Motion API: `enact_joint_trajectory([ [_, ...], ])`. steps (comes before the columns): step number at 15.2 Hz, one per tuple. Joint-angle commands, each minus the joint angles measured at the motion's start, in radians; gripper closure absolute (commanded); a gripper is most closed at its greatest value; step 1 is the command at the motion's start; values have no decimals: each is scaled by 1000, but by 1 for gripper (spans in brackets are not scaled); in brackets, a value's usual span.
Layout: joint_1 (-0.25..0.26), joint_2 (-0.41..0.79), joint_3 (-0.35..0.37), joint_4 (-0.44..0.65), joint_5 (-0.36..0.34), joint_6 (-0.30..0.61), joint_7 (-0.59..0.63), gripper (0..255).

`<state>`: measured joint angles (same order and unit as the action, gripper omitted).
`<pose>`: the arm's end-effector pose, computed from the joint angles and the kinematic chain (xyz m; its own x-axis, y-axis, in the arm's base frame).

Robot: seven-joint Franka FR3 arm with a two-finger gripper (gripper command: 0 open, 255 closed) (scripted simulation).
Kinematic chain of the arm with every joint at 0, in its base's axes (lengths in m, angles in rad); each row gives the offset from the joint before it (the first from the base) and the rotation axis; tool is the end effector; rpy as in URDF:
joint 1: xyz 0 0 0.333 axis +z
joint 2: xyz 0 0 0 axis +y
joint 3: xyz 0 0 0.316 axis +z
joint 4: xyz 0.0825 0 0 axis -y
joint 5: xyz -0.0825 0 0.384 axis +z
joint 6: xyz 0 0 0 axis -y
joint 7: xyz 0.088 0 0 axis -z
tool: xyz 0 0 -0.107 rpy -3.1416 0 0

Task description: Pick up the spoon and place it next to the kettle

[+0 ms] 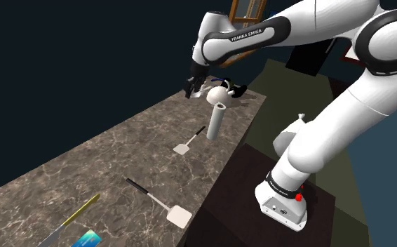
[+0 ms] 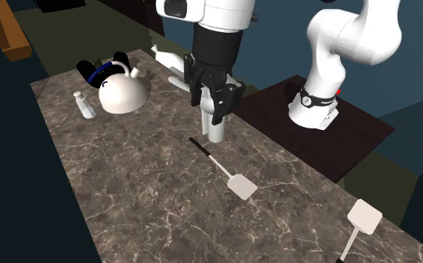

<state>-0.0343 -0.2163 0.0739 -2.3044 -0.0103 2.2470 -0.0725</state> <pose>0.4908 0.0202 0.4491 0.9807 0.1186 0.1553 0.1143 -0.9928 0.0361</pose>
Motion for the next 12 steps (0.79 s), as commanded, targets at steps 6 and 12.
enact_joint_trajectory([
  [6,-69,-12,-117,-15,5,5,-190,255],
  [12,-127,23,-216,24,15,0,-352,255],
])
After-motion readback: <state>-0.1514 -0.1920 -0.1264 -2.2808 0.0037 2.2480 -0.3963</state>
